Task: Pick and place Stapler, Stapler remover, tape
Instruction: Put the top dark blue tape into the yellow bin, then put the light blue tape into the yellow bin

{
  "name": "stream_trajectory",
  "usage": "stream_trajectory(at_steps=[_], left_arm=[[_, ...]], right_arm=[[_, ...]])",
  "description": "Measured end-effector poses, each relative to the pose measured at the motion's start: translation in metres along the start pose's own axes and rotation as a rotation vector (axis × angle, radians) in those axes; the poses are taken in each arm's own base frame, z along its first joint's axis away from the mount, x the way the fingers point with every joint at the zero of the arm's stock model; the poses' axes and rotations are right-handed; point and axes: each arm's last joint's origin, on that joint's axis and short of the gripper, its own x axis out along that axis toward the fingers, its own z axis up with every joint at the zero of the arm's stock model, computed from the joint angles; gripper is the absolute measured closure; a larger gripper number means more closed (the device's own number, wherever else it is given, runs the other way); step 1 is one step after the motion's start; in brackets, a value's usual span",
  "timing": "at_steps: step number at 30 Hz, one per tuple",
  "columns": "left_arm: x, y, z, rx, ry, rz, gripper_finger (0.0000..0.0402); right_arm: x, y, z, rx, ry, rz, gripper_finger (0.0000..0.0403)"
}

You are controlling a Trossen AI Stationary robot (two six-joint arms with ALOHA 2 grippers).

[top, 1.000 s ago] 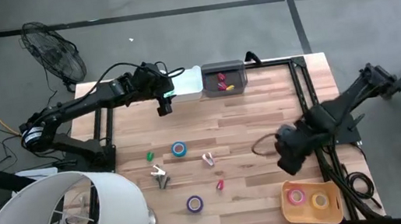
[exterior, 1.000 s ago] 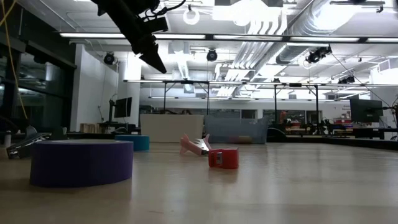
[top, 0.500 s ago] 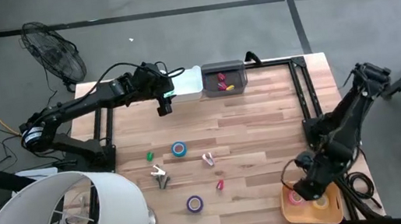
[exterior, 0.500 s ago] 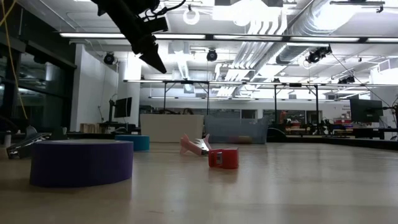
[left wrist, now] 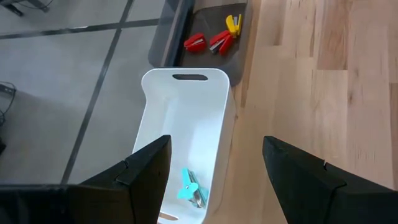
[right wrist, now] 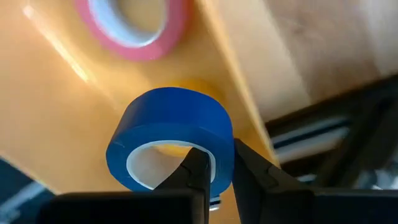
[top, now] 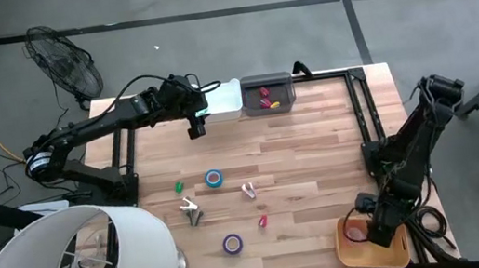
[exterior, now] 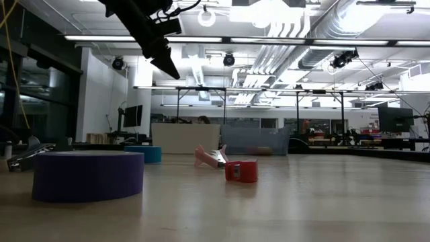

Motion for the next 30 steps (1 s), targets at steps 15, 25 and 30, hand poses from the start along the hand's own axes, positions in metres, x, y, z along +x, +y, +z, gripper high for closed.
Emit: stream_trajectory(at_steps=[15,25,30], left_arm=[[0.0,-0.001,-0.002,0.002,0.022,-0.008,0.0152],[0.0,-0.001,-0.002,0.003,0.022,-0.008,0.0152],[0.0,-0.001,-0.002,0.003,0.026,-0.01,0.0152]], right_arm=[[0.016,0.001,-0.01,-0.182,0.033,-0.063,0.0341],[0.015,0.01,-0.011,-0.184,0.054,0.039,0.0245],[0.0,0.011,-0.009,-0.15,0.035,0.128,0.0231]])
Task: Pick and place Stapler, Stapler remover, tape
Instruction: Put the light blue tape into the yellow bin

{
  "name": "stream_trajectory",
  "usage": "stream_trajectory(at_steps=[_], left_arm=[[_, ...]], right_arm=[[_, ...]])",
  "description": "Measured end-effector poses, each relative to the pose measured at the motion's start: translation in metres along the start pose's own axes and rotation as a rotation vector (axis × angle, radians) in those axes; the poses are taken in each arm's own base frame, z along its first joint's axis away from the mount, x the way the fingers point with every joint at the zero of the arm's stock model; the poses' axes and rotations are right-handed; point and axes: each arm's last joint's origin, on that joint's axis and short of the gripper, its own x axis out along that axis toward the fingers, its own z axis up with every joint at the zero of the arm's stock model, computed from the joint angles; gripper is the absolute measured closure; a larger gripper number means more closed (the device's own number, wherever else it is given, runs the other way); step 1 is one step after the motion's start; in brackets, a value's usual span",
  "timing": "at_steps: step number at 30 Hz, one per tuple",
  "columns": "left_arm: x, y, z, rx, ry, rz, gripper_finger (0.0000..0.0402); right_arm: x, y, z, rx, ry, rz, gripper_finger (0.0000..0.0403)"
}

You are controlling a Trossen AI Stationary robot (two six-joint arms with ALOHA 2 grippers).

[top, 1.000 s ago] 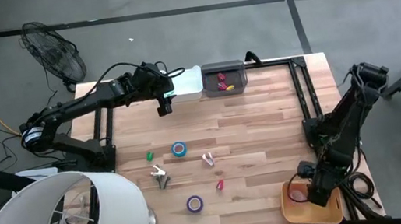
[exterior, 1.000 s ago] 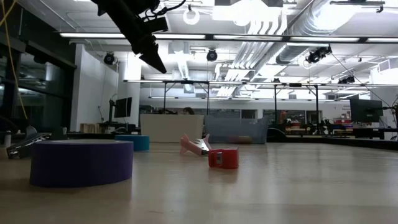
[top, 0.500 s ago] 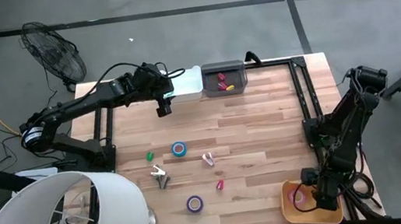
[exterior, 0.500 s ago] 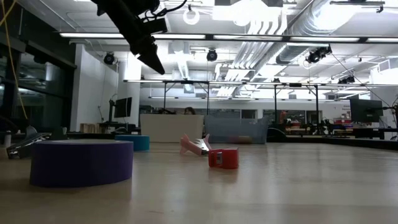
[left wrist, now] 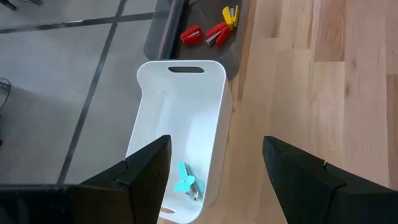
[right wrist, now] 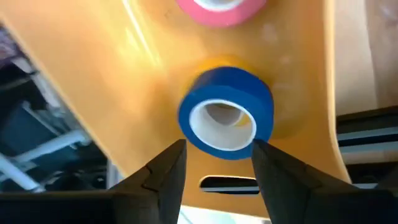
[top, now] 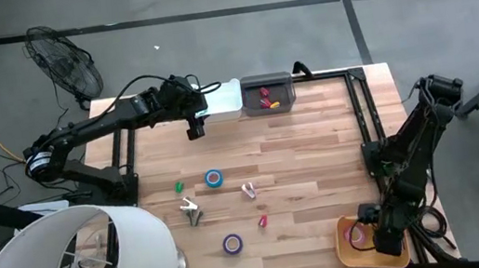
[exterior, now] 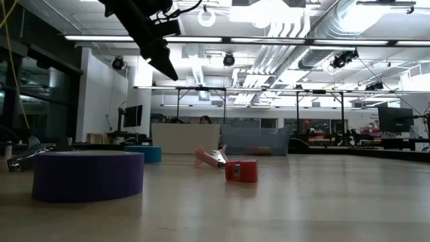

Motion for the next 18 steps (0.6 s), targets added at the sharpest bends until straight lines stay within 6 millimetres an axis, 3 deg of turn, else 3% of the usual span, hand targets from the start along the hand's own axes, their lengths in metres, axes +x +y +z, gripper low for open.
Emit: stream_trajectory(at_steps=[5,9,18], left_arm=[[0.0,-0.001,-0.002,0.002,0.013,-0.029,0.0152],[0.0,-0.003,-0.004,0.003,0.035,-0.049,0.0152],[-0.001,-0.007,-0.011,-0.055,0.103,-0.101,0.0152]], right_arm=[[-0.024,-0.006,0.004,0.025,-0.044,0.065,0.0233],[-0.044,-0.017,0.011,0.046,-0.188,0.08,0.0236],[-0.083,-0.055,0.034,0.074,-0.471,-0.031,0.0236]])
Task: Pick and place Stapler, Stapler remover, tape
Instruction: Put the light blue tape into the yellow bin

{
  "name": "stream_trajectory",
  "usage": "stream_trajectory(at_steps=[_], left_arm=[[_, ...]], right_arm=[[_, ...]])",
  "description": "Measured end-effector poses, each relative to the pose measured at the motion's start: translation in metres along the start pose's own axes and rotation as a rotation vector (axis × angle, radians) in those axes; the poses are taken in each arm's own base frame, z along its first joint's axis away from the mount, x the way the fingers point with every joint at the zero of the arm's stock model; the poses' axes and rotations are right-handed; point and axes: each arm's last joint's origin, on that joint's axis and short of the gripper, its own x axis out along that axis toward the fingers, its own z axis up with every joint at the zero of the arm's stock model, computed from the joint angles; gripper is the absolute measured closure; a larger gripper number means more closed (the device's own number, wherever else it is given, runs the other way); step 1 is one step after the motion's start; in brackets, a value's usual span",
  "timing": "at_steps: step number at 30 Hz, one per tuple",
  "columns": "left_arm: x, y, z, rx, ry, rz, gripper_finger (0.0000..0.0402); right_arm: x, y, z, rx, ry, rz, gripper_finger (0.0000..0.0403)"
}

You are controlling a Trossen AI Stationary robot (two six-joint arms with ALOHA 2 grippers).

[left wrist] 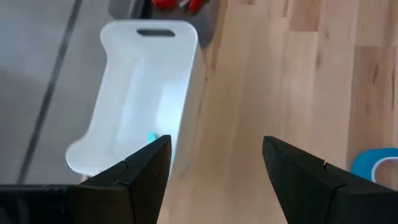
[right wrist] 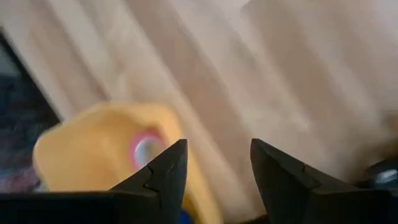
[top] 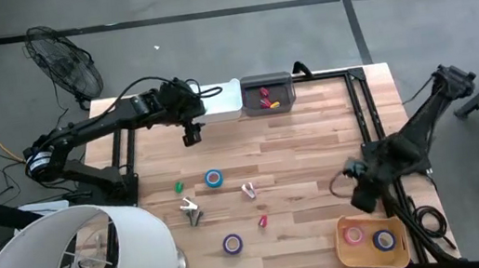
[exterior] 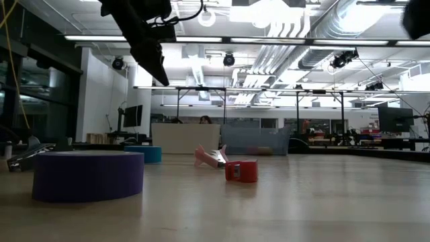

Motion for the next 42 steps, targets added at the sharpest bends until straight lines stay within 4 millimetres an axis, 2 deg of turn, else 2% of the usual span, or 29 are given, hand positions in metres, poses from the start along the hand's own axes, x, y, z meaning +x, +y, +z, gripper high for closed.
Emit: stream_trajectory(at_steps=[7,12,26,33,42], left_arm=[[0.0,-0.002,-0.004,-0.163,0.039,-0.019,0.0152],[0.01,-0.008,-0.011,-0.284,0.125,-0.1,0.0152],[0.057,-0.054,-0.013,-0.395,0.369,-0.212,0.0152],[0.076,-0.078,-0.016,-0.409,0.475,-0.279,0.0152],[0.096,-0.094,-0.021,-0.464,0.569,-0.309,0.0152]], right_arm=[[-0.012,-0.024,0.034,0.02,-0.15,-0.056,0.0236],[-0.018,-0.04,0.057,0.051,-0.273,-0.124,0.0236],[-0.044,-0.077,0.122,0.013,-0.614,-0.093,0.0236],[-0.058,-0.098,0.137,-0.056,-0.703,-0.054,0.0236],[-0.066,-0.118,0.14,-0.126,-0.712,-0.055,0.0236]])
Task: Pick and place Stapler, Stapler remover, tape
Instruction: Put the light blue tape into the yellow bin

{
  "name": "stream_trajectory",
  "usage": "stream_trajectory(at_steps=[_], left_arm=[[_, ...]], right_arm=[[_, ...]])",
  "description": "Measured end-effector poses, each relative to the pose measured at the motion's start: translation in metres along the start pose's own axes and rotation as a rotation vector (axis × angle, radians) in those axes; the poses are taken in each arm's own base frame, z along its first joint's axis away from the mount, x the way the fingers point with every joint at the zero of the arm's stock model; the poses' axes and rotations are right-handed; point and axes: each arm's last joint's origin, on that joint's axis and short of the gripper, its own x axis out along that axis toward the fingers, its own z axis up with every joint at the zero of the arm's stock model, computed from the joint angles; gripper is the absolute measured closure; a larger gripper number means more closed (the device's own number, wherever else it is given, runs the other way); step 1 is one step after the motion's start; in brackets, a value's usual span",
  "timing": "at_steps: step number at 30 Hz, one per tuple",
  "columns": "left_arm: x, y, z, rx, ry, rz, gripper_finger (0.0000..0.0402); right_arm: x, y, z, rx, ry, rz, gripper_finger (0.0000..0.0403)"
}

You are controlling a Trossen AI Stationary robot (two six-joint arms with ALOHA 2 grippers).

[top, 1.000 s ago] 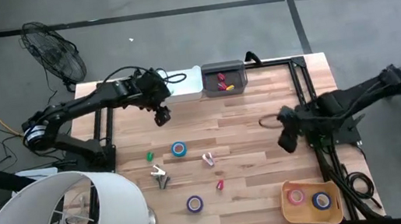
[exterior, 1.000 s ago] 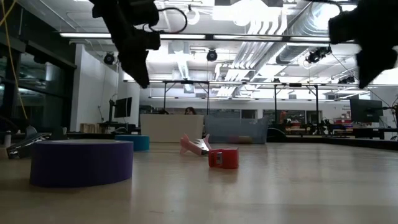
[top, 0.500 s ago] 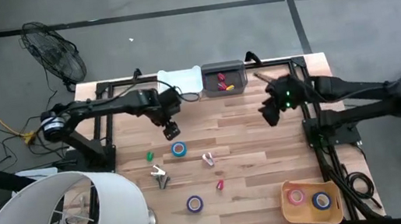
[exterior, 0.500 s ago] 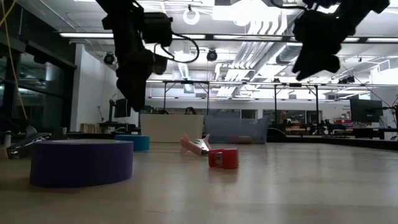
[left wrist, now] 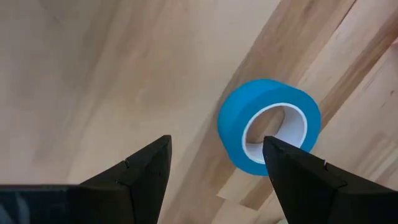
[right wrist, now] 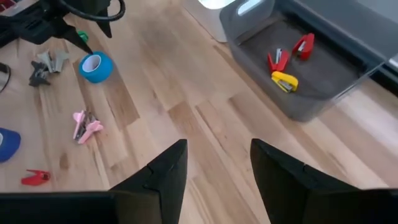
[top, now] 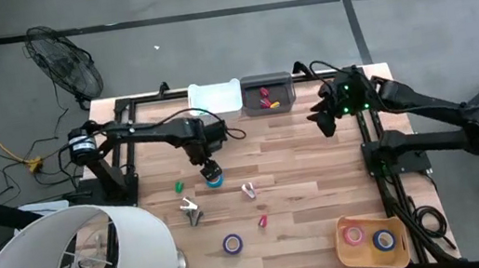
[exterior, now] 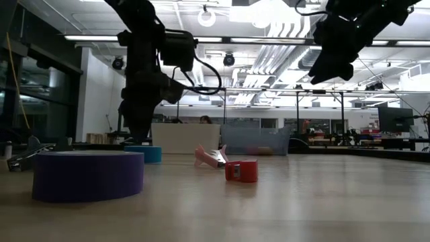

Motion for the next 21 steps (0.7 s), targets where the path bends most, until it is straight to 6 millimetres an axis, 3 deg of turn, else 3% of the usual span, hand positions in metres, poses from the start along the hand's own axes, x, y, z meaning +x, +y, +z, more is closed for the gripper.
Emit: stream_trajectory(at_steps=[13,21], left_arm=[[0.02,-0.003,0.002,-0.046,0.059,0.012,0.0152],[0.02,-0.001,0.002,-0.067,0.032,0.093,0.0152]], right_arm=[[-0.002,-0.01,0.001,-0.057,-0.004,-0.015,0.0236],[-0.002,-0.01,0.0,-0.078,0.005,0.0,0.0236]])
